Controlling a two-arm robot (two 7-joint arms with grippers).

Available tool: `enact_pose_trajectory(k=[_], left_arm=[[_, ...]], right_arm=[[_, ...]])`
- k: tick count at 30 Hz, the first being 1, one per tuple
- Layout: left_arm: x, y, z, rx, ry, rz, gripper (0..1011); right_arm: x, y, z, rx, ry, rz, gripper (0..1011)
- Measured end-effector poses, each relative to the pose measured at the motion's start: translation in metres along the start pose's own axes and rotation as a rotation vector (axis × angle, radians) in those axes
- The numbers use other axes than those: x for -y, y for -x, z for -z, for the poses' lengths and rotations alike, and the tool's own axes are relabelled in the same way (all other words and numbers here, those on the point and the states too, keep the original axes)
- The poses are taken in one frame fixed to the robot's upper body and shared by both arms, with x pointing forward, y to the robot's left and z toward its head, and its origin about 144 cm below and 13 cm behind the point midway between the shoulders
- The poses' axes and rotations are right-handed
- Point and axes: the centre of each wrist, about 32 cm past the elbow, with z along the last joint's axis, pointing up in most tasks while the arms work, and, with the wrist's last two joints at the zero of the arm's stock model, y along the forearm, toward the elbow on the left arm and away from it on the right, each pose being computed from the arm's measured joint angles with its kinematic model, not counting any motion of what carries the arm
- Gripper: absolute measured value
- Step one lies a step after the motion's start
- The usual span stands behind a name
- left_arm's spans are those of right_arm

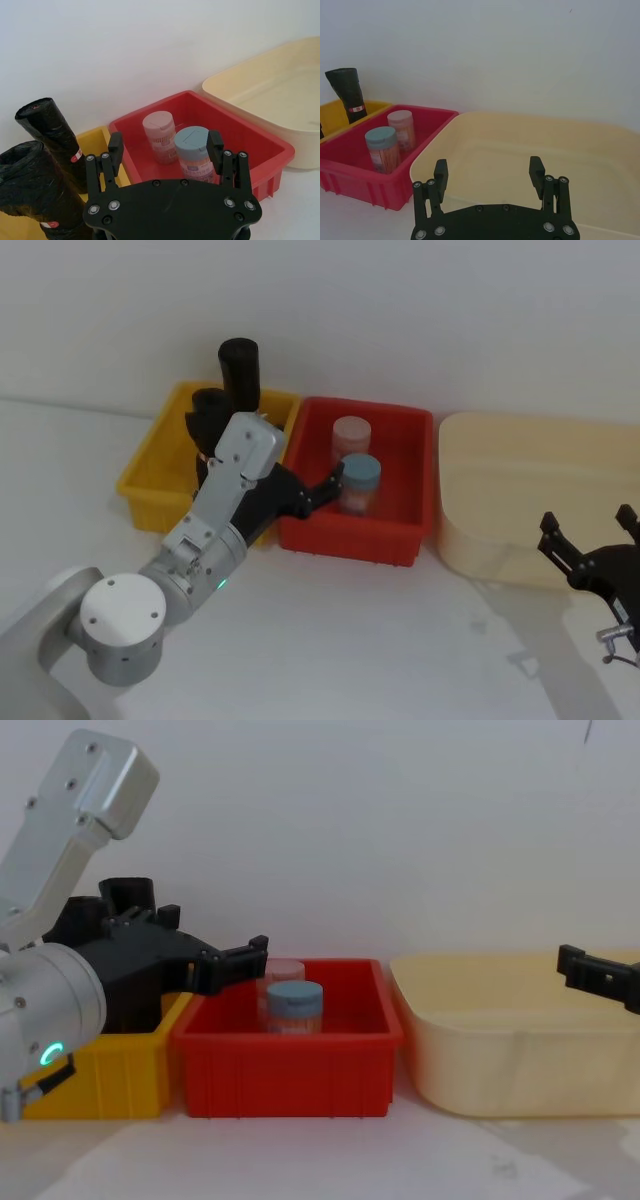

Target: Pick up the garbage bag with the one hand and transfer it to the other hand.

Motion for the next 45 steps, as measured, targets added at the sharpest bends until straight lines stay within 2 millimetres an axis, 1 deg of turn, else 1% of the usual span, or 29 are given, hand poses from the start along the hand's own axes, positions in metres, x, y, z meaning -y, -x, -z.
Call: enact_pose_trajectory(k=[6,11,14,16,17,18,19,22,23,26,27,28,29,30,31,32,34,35,37,38,39,40,45], left_arm=[[0.000,0.000,0.000,0.001,0.000,0.000,1000],[0.002,-0.001,-0.002,0.012,-0.002,0.009,1000],[0.004,-0.003,-0.007,0.028,-0.009,0.023,1000],[0.005,-0.006,-0.014,0.040,-0.023,0.039,1000],[0.005,-0.006,-0.014,0.040,-0.023,0.039,1000],[0.005,-0.009,-0.018,0.044,-0.030,0.046,1000],[0.005,-0.012,-0.023,0.045,-0.040,0.051,1000],[0.004,-0.018,-0.030,0.042,-0.056,0.054,1000],[0.002,-0.023,-0.035,0.041,-0.064,0.052,1000],[-0.002,-0.031,-0.040,0.031,-0.085,0.050,1000],[-0.008,-0.041,-0.046,0.021,-0.104,0.041,1000],[-0.012,-0.047,-0.049,0.012,-0.115,0.033,1000],[-0.015,-0.051,-0.051,0.006,-0.123,0.027,1000],[-0.020,-0.057,-0.052,-0.002,-0.135,0.017,1000],[-0.020,-0.057,-0.052,-0.002,-0.135,0.017,1000],[-0.025,-0.065,-0.055,-0.012,-0.143,0.003,1000],[-0.029,-0.070,-0.056,-0.023,-0.154,-0.006,1000],[-0.035,-0.078,-0.058,-0.032,-0.163,-0.024,1000],[-0.042,-0.088,-0.059,-0.053,-0.180,-0.042,1000],[-0.042,-0.088,-0.059,-0.053,-0.180,-0.042,1000],[-0.047,-0.096,-0.059,-0.065,-0.187,-0.059,1000],[-0.051,-0.103,-0.059,-0.077,-0.194,-0.072,1000],[-0.060,-0.119,-0.060,-0.113,-0.206,-0.097,1000]], right_arm=[[-0.002,-0.001,0.000,-0.001,0.000,-0.004,1000],[-0.010,-0.006,0.000,-0.017,0.000,-0.026,1000],[-0.018,-0.010,-0.001,-0.042,0.001,-0.055,1000],[-0.022,-0.012,-0.002,-0.057,0.008,-0.068,1000],[-0.025,-0.014,-0.003,-0.063,0.008,-0.076,1000],[-0.029,-0.016,-0.004,-0.076,0.013,-0.088,1000],[-0.029,-0.016,-0.004,-0.076,0.013,-0.088,1000],[-0.041,-0.021,-0.009,-0.115,0.029,-0.129,1000],[-0.045,-0.022,-0.012,-0.130,0.035,-0.147,1000],[-0.054,-0.023,-0.017,-0.153,0.046,-0.176,1000],[-0.064,-0.024,-0.024,-0.170,0.053,-0.204,1000],[-0.067,-0.024,-0.026,-0.173,0.053,-0.211,1000],[-0.073,-0.023,-0.030,-0.185,0.061,-0.231,1000],[-0.073,-0.023,-0.030,-0.185,0.061,-0.231,1000],[-0.081,-0.022,-0.035,-0.191,0.064,-0.249,1000],[-0.087,-0.021,-0.040,-0.198,0.070,-0.267,1000],[-0.093,-0.020,-0.044,-0.201,0.075,-0.281,1000],[-0.096,-0.019,-0.046,-0.202,0.078,-0.288,1000],[-0.108,-0.015,-0.054,-0.205,0.089,-0.319,1000],[-0.108,-0.015,-0.054,-0.205,0.089,-0.319,1000],[-0.115,-0.014,-0.058,-0.204,0.095,-0.331,1000],[-0.116,-0.014,-0.059,-0.205,0.099,-0.335,1000],[-0.135,-0.009,-0.067,-0.205,0.122,-0.370,1000]])
